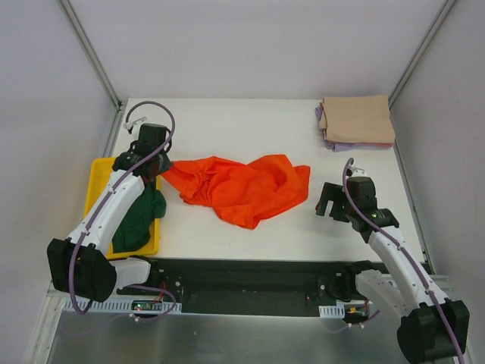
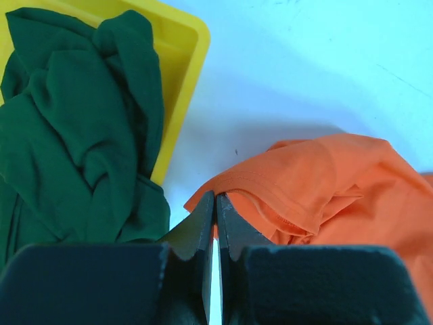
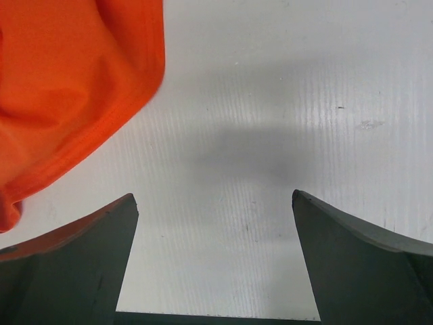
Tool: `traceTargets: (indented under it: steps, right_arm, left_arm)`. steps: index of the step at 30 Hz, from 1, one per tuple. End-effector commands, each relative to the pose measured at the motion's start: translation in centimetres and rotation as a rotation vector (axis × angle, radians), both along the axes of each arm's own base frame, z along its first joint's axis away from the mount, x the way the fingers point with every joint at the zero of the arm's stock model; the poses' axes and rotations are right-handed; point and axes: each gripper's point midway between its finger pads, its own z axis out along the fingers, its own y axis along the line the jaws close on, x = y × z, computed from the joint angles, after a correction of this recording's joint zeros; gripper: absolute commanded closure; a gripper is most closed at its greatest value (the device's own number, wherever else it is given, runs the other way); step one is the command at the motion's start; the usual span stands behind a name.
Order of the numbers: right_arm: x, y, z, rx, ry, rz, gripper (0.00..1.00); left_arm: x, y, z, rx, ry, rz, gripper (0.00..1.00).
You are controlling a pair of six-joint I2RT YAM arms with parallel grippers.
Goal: Fold and stack the t-shirts
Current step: Flatten out the tshirt
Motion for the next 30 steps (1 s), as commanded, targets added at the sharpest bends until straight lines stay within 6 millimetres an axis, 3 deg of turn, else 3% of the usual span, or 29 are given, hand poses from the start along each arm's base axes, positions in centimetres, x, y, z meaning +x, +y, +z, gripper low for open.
traceTargets:
  steps: [1, 5, 11, 13, 19, 23, 26, 30]
  right_arm:
    - [2.5, 2.1, 2.9, 0.090, -0.051, 0.021, 0.01]
    - [3.4, 5.5, 3.3, 0.090, -0.031, 0.116, 0.03]
    - [2.4, 16.3, 4.1, 0.006, -0.071, 0.555, 0.03]
    - [1.5, 20.0, 3.3, 0.008, -0.032, 0.710, 0.04]
    - [2.0, 27.3, 1.4, -0.040, -0.001, 0.879, 0.10]
    - [1.9, 29.0, 0.0, -0.009, 0.075, 0.877, 0.15]
    - [0.7, 30.1, -0.4, 0.034, 0.104, 0.921, 0.17]
    - [-0.2, 30.1, -1.5, 0.012, 0.131, 0.950, 0.19]
  left_arm:
    - [0.5, -0.1, -0.6, -0.038, -0.017, -0.004, 1.00]
    - [0.7, -0.3, -1.1, -0.041, 0.000, -0.022, 1.00]
    - [0.8, -0.3, -1.7, -0.044, 0.020, -0.030, 1.00]
    - [0.7, -0.2, -2.0, -0.043, 0.025, -0.027, 1.00]
    - [0.8, -0.4, -2.4, -0.057, 0.035, -0.041, 1.00]
    - [0.6, -0.6, -2.6, -0.065, 0.041, -0.054, 1.00]
    - [0.5, -0.5, -2.8, -0.062, 0.048, -0.056, 1.00]
    - [0.6, -0.7, -2.7, -0.067, 0.046, -0.063, 1.00]
